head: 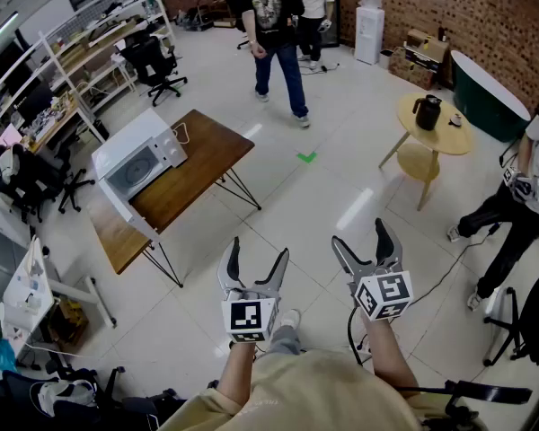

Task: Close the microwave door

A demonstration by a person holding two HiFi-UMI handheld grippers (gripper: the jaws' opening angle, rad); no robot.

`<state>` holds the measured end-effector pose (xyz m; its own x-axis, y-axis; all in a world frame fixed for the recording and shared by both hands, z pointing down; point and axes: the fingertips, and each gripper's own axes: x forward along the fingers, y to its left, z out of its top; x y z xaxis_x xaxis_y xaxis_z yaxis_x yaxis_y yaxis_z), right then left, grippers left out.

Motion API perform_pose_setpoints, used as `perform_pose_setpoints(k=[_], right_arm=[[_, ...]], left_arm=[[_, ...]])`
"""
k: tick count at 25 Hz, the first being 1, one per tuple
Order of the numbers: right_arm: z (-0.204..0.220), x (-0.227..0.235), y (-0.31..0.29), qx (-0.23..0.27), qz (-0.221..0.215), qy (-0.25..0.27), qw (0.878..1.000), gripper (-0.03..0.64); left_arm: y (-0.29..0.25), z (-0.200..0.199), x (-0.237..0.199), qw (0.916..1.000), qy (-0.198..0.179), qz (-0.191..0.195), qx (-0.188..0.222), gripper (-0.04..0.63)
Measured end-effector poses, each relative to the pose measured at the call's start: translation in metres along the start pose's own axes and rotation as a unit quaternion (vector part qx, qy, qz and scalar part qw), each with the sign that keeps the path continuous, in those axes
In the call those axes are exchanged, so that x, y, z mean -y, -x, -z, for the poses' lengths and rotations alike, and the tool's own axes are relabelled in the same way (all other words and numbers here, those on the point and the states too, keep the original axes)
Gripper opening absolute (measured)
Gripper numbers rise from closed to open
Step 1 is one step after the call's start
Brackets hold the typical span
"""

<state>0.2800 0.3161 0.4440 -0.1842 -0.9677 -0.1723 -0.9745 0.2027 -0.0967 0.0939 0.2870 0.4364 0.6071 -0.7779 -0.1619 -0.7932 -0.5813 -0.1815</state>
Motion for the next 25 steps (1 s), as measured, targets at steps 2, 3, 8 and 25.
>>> perform_pose_setpoints(k=[2, 3, 8, 25], right_arm=[[0.014, -0.028, -0.033, -0.003, -0.033, 0.001, 0.999, 0.446], [0.023, -0.044, -0.049, -0.003, -0.05, 0.004, 0.999, 0.446], [0.057, -0.109, -0.118, 0.003, -0.125, 0.026, 0.992, 0.445], [0.154, -0.235, -0.29, 0.006, -0.27, -0.012, 0.963, 0.422]], left_arm=[[0.002, 0.018, -0.033, 0.9997, 0.006, -0.021, -0.005, 0.417], [0.002, 0.029, -0.05, 0.9994, 0.01, -0.032, -0.007, 0.417], [-0.009, 0.074, -0.126, 0.9973, 0.016, -0.071, -0.006, 0.417], [-0.012, 0.147, -0.284, 0.9868, -0.014, -0.161, 0.002, 0.417]])
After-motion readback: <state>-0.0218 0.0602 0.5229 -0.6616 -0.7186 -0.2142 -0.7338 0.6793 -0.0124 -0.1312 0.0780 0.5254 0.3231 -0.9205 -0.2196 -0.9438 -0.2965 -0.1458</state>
